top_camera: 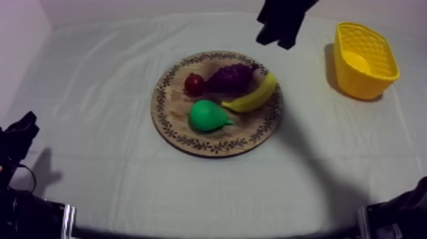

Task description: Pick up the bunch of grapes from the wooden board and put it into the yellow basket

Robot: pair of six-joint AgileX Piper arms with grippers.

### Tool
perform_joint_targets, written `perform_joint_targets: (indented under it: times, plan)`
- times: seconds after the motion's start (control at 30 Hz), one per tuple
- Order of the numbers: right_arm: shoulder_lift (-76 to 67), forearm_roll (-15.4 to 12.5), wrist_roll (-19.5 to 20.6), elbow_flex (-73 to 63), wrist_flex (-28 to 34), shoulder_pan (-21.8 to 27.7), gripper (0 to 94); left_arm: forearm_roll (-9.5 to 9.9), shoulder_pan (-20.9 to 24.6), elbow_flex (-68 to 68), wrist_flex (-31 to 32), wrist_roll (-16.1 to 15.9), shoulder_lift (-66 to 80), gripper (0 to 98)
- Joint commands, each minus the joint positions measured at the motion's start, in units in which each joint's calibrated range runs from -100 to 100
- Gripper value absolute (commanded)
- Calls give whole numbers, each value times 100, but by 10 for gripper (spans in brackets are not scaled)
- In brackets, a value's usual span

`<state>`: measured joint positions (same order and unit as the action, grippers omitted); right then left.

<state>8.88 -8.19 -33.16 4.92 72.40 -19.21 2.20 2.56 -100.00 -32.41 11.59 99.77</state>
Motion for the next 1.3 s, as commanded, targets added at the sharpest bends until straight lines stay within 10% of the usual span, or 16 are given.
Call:
perform_joint_targets:
  times: [0.0,0.27,1.27]
  plan:
    - [144,74,79,-116,17,-75,703,2,1,0,-1,1,-3,1]
    - [755,214,160,-533,-10,-230,840,2,1,0,-1,1,-3,1]
    - [3616,659,524,-1894,-597,-286,807,2,1,0,-1,1,-3,1]
